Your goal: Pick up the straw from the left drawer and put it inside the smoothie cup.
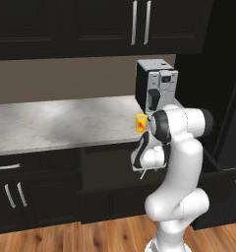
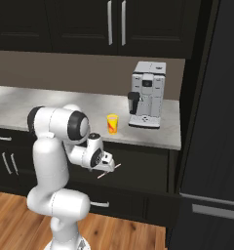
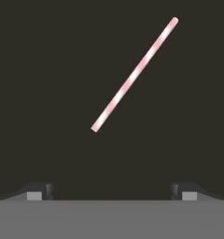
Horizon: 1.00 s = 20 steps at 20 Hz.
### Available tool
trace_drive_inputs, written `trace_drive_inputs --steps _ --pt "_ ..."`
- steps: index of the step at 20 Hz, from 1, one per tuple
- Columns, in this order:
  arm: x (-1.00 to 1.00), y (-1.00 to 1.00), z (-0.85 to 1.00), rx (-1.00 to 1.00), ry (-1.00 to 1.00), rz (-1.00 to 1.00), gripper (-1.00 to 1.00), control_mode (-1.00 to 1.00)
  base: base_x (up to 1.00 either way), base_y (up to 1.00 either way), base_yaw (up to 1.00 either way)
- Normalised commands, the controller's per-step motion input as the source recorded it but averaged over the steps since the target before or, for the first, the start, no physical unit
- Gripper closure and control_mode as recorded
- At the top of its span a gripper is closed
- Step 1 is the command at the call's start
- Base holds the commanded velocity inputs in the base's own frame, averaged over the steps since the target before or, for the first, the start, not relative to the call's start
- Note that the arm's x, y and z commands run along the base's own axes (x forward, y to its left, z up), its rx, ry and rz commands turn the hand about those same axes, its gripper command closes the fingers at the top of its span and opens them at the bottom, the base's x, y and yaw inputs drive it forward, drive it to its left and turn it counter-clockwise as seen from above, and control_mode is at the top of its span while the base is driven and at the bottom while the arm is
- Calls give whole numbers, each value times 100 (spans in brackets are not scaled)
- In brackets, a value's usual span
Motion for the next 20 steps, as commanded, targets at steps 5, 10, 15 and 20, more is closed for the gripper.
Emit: trace_drive_inputs --steps 5,10,15,20 --pt "31 0 -23 0 0 -4 -100 -100 0 0 0" --pt "32 0 -21 0 0 -3 -100 -100 0 0 0" --pt "28 0 -21 0 0 -3 -100 -100 0 0 0" --pt "23 -5 -26 0 0 -3 -100 -100 0 0 0"
